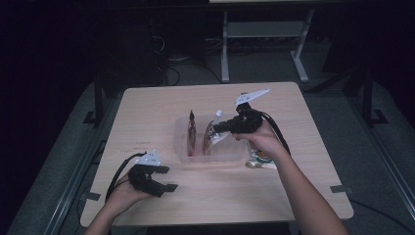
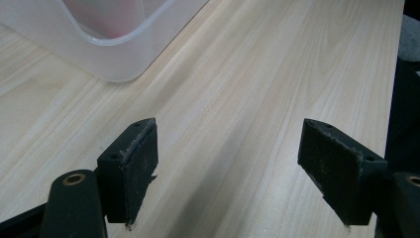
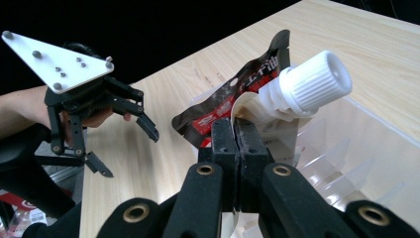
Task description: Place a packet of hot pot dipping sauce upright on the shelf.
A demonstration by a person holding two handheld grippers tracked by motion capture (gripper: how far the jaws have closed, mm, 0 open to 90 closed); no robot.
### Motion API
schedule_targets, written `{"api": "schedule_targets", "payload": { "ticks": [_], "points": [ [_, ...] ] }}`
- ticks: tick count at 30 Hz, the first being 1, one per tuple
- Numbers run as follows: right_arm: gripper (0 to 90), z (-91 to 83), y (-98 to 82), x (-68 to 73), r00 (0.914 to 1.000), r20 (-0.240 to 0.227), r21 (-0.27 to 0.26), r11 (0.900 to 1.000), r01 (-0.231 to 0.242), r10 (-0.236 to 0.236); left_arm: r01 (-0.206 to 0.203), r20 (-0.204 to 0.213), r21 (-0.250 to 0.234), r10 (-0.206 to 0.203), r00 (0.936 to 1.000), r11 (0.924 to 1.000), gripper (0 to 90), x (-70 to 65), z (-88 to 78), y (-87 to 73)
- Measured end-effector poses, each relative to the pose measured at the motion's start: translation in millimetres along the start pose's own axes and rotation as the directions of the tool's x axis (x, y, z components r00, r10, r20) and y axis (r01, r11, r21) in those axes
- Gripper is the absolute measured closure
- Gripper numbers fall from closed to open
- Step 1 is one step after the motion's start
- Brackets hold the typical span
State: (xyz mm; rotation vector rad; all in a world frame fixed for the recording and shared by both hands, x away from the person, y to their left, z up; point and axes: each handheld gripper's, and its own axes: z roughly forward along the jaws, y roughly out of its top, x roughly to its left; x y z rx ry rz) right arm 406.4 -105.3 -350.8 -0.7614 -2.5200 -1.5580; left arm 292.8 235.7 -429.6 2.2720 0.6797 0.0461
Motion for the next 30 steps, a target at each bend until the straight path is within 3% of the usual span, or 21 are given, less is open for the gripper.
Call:
{"api": "schedule_targets", "payload": {
  "ticks": [24, 30],
  "points": [
    [87.1, 25.9, -1.3, -11.8, 0.9974, 0.058, 0.015, 0.999, -0.043, 0.042, -0.003, 0.008, 0.005, 0.003, 1.0000, 1.0000, 22.7, -0.4, 2.8, -0.3],
    [71.7, 21.9, -0.1, -11.1, 0.9967, 0.072, 0.001, 0.999, -0.038, 0.038, -0.003, 0.010, 0.007, 0.003, 1.0000, 1.0000, 22.7, -0.4, 3.2, -0.3]
  ]
}}
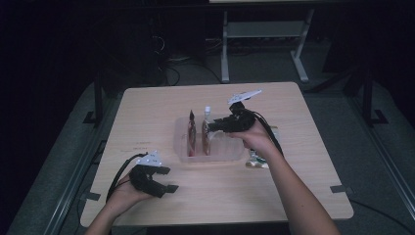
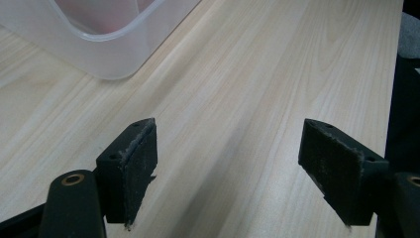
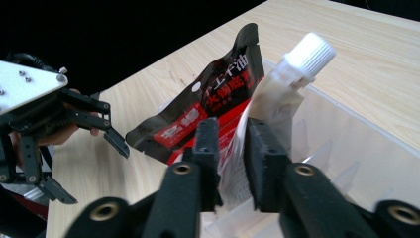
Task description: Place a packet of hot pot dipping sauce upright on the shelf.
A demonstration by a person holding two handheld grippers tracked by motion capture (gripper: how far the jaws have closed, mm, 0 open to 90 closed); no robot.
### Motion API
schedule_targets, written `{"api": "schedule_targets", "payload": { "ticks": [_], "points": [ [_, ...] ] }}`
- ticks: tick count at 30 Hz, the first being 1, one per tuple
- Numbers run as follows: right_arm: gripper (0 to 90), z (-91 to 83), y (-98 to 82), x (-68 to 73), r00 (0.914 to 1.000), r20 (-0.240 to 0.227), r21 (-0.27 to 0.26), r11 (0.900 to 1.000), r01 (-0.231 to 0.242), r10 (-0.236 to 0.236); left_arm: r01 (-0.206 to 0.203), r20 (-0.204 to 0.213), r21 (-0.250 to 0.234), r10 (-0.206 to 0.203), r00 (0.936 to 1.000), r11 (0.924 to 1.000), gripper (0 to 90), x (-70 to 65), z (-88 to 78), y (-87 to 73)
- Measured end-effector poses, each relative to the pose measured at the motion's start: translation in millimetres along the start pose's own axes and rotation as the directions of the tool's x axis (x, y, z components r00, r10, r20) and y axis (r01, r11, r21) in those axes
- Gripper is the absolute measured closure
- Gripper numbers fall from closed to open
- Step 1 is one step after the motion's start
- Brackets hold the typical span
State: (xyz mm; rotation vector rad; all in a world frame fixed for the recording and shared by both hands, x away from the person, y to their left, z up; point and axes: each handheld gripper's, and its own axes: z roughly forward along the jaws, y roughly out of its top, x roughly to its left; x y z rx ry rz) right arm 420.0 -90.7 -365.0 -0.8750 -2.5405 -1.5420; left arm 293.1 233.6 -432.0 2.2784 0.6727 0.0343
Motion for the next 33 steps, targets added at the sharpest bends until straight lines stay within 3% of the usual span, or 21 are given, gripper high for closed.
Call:
{"api": "schedule_targets", "payload": {
  "ticks": [6, 12, 17, 33],
  "points": [
    [50.1, -12.9, -0.5, 2.8, 0.9999, 0.017, -0.024, 1.000, 0.002, -0.002, 0.001, 0.000, 0.002, -0.001, 1.0000, 1.0000, 22.3, 0.7, -0.3, -0.3],
    [38.7, -27.9, -5.5, 9.3, 0.9977, 0.062, -0.009, 1.000, 0.028, -0.027, 0.001, -0.001, 0.007, -0.001, 1.0000, 1.0000, 20.8, 1.6, -0.4, -0.4],
    [35.8, -39.4, -14.0, 14.7, 0.9958, 0.083, 0.002, 0.999, 0.038, -0.038, -0.022, -0.001, 0.020, 0.022, 0.9998, 0.9996, 19.2, 2.2, 0.3, 0.0],
    [34.2, -71.5, -47.3, 37.6, 0.9872, 0.137, 0.021, 0.997, 0.080, -0.082, 0.000, 0.000, 0.010, 0.000, 1.0000, 0.9999, 19.0, 0.7, 1.5, -0.4]
  ]
}}
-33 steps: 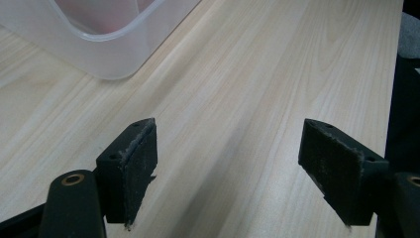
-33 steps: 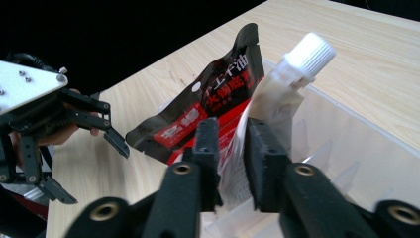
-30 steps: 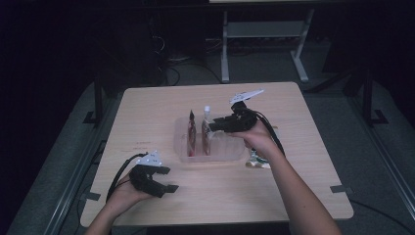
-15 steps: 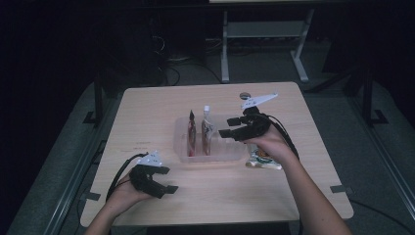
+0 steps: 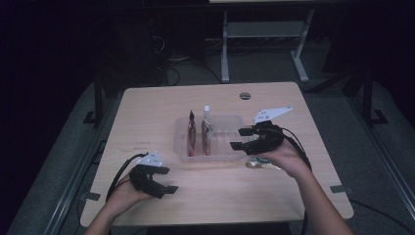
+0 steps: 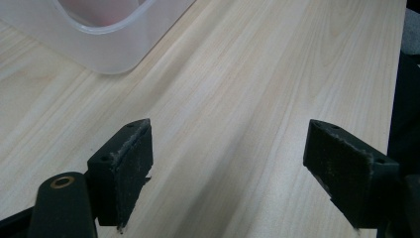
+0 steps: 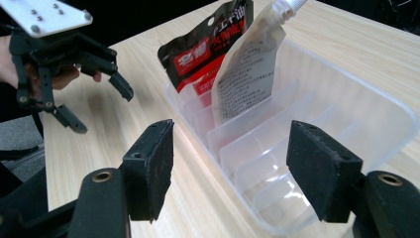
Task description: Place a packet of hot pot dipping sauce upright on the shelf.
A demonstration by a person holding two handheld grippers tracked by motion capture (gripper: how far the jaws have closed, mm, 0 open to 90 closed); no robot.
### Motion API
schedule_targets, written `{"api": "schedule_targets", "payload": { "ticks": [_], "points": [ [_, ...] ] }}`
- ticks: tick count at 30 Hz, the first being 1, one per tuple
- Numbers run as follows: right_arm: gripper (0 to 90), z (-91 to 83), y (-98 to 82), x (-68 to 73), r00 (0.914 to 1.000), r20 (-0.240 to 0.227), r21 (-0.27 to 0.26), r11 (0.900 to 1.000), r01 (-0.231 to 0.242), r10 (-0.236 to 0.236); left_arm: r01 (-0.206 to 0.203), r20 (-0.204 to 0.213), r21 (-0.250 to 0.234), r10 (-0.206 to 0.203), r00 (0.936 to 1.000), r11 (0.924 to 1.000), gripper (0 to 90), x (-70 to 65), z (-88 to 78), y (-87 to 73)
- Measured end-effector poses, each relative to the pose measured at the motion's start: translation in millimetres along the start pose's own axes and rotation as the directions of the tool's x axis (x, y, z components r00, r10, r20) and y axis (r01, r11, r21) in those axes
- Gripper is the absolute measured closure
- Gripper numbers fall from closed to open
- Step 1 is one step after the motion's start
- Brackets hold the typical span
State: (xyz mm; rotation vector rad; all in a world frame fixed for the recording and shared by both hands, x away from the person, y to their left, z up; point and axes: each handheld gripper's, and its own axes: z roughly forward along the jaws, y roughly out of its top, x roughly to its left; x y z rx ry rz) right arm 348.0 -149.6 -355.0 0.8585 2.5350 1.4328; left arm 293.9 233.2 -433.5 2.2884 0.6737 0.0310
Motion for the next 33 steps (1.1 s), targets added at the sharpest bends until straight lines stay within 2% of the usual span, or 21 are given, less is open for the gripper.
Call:
{"api": "schedule_targets", "payload": {
  "ticks": [7, 12, 19, 22, 25, 30, 33],
  "points": [
    [34.2, -14.2, -17.9, 6.3, 0.9997, 0.022, 0.011, 1.000, 0.006, -0.007, 0.000, -0.002, 0.002, 0.000, 1.0000, 1.0000, 19.0, -0.7, -0.4, -0.7],
    [34.3, -24.7, -32.7, 8.3, 0.9995, 0.032, 0.011, 1.000, -0.009, 0.009, -0.003, 0.001, 0.005, 0.003, 1.0000, 1.0000, 19.0, -0.3, -1.0, -0.9],
    [35.6, -37.3, -56.5, 5.0, 0.9975, 0.061, 0.043, 0.998, -0.039, 0.036, 0.012, 0.000, 0.000, -0.012, 0.9999, 0.9999, 19.0, -0.7, -0.6, -2.5],
    [38.6, -43.4, -66.8, 1.1, 0.9957, 0.082, 0.052, 0.998, -0.047, 0.043, 0.000, -0.001, 0.004, 0.000, 1.0000, 1.0000, 19.0, -0.6, -1.3, -1.8],
    [39.4, -47.5, -75.7, -5.0, 0.9910, 0.122, 0.067, 0.996, -0.062, 0.054, 0.006, -0.001, 0.002, -0.006, 1.0000, 1.0000, 19.1, -1.7, -0.3, -1.5],
    [40.3, -47.9, -88.3, -19.8, 0.9757, 0.204, 0.097, 0.990, -0.101, 0.079, -0.004, 0.003, 0.009, 0.004, 1.0000, 1.0000, 19.1, -2.1, 1.2, -1.2],
    [40.5, -44.4, -93.3, -27.9, 0.9698, 0.223, 0.104, 0.987, -0.124, 0.098, -0.003, 0.005, 0.013, 0.003, 1.0000, 0.9999, 19.1, -2.0, 1.6, -1.6]
  ]
}}
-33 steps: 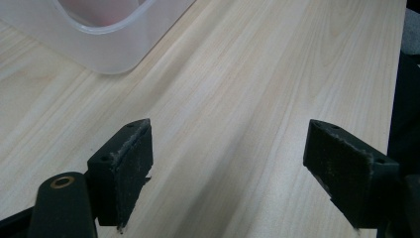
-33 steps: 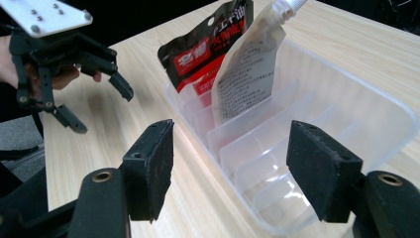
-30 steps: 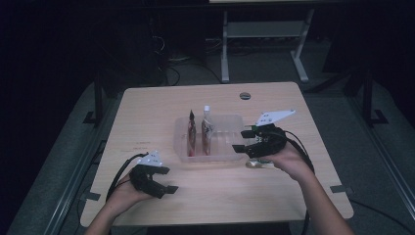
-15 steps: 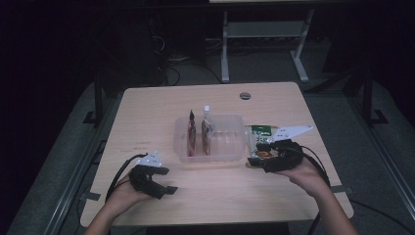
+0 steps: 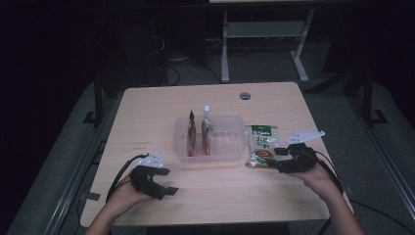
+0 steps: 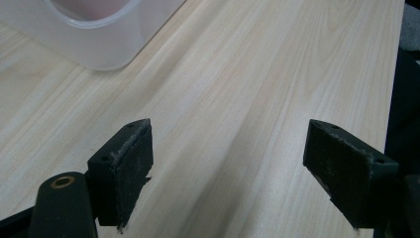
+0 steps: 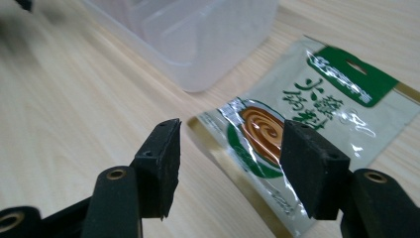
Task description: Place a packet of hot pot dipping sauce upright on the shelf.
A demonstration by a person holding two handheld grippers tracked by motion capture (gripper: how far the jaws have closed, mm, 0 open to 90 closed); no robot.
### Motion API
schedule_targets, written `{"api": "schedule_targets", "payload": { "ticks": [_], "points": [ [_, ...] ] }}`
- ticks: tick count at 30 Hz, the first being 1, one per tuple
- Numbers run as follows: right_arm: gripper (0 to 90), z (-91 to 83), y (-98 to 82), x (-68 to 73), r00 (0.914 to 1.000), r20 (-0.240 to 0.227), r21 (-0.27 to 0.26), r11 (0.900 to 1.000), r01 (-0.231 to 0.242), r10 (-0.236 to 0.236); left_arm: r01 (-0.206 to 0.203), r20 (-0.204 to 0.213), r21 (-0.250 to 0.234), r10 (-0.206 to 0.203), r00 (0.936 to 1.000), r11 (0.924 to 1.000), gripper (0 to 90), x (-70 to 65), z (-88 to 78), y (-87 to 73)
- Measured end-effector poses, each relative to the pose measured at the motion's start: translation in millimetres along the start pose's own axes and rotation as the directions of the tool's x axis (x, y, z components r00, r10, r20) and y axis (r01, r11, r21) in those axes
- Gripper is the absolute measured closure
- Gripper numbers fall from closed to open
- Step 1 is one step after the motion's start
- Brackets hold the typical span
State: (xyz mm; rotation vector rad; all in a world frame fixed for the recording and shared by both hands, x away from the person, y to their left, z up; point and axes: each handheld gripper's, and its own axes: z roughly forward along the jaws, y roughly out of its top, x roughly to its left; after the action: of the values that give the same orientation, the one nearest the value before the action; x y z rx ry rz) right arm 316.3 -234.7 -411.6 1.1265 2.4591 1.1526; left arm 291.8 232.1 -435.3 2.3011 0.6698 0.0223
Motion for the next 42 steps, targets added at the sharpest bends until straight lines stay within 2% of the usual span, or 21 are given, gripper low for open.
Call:
{"api": "schedule_targets", "payload": {
  "ticks": [4, 12, 17, 21, 23, 25, 26, 29, 32, 33, 34, 36, 38, 39, 40, 41, 42],
  "points": [
    [40.7, 10.6, 1.0, -3.9, 0.9993, 0.012, 0.007, 0.999, -0.035, 0.034, -0.003, -0.002, 0.004, 0.003, 1.0000, 1.0000, 19.2, 0.1, -0.2, 0.1],
    [40.4, 37.4, 16.5, -1.0, 0.9971, 0.044, 0.031, 0.997, -0.064, 0.062, 0.000, 0.002, 0.004, 0.000, 1.0000, 1.0000, 19.1, -1.0, 0.8, 0.5],
    [40.2, 57.8, 23.9, -1.0, 0.9899, 0.101, 0.048, 0.993, -0.104, 0.099, -0.004, 0.003, 0.005, 0.004, 1.0000, 1.0000, 19.1, -1.1, 1.4, 0.5],
    [40.4, 75.8, 27.3, -2.6, 0.9851, 0.135, 0.071, 0.991, -0.117, 0.107, -0.004, 0.004, 0.006, 0.004, 1.0000, 1.0000, 19.2, -1.5, 0.7, 0.7],
    [40.4, 81.6, 27.7, -2.9, 0.9829, 0.147, 0.082, 0.989, -0.124, 0.111, -0.010, 0.003, 0.011, 0.010, 0.9999, 0.9999, 19.2, -1.1, 0.2, 0.5],
    [40.3, 86.2, 26.7, -3.0, 0.9829, 0.157, 0.098, 0.989, -0.112, 0.096, 0.003, 0.005, 0.005, -0.003, 1.0000, 1.0000, 19.1, -1.8, 0.8, 0.0],
    [39.1, 88.3, 25.4, -1.9, 0.9813, 0.162, 0.115, 0.986, -0.123, 0.104, -0.002, 0.005, 0.010, 0.002, 1.0000, 0.9999, 19.1, -1.2, 0.8, 0.0],
    [40.2, 88.6, 24.0, -3.4, 0.9829, 0.159, 0.105, 0.988, -0.110, 0.093, -0.005, 0.006, 0.010, 0.004, 1.0000, 0.9999, 19.2, -1.3, 1.3, 0.3],
    [42.6, 86.2, 22.2, -4.4, 0.9825, 0.155, 0.110, 0.987, -0.120, 0.102, -0.007, 0.008, 0.010, 0.007, 0.9999, 0.9999, 19.2, -2.5, 1.4, 0.5],
    [45.2, 84.1, 21.2, -6.0, 0.9851, 0.144, 0.101, 0.989, -0.110, 0.095, -0.007, 0.010, 0.010, 0.007, 0.9999, 0.9999, 19.2, -2.7, 1.4, 0.5],
    [48.7, 81.4, 20.8, -6.4, 0.9853, 0.132, 0.103, 0.987, -0.123, 0.109, -0.007, 0.010, 0.010, 0.007, 0.9999, 0.9999, 19.2, -2.7, 1.3, 0.4],
    [58.9, 73.1, 19.9, -9.8, 0.9882, 0.112, 0.078, 0.990, -0.114, 0.104, -0.008, 0.009, 0.009, 0.008, 0.9999, 0.9999, 19.2, -2.1, 1.5, 0.3],
    [64.4, 61.8, 19.4, -16.2, 0.9877, 0.115, 0.048, 0.992, -0.113, 0.107, -0.006, 0.011, 0.007, 0.006, 0.9999, 1.0000, 19.2, -1.5, 1.4, 0.3],
    [70.9, 56.8, 17.4, -23.7, 0.9850, 0.136, 0.046, 0.993, -0.113, 0.106, -0.004, 0.011, 0.009, 0.004, 0.9999, 1.0000, 19.2, -1.5, 1.4, 0.3],
    [70.9, 56.8, 17.4, -23.7, 0.9850, 0.136, 0.046, 0.993, -0.113, 0.106, -0.004, 0.011, 0.009, 0.004, 0.9999, 1.0000, 19.2, -1.5, 1.4, 0.3],
    [77.5, 56.5, 13.1, -32.2, 0.9826, 0.162, 0.067, 0.992, -0.103, 0.091, -0.003, 0.012, 0.012, 0.003, 0.9999, 0.9999, 19.2, -1.3, 1.5, 0.5],
    [77.5, 56.5, 13.1, -32.2, 0.9826, 0.162, 0.067, 0.992, -0.103, 0.091, -0.003, 0.012, 0.015, 0.003, 0.9999, 0.9999, 19.2, -1.1, 1.7, 0.7]
  ]
}}
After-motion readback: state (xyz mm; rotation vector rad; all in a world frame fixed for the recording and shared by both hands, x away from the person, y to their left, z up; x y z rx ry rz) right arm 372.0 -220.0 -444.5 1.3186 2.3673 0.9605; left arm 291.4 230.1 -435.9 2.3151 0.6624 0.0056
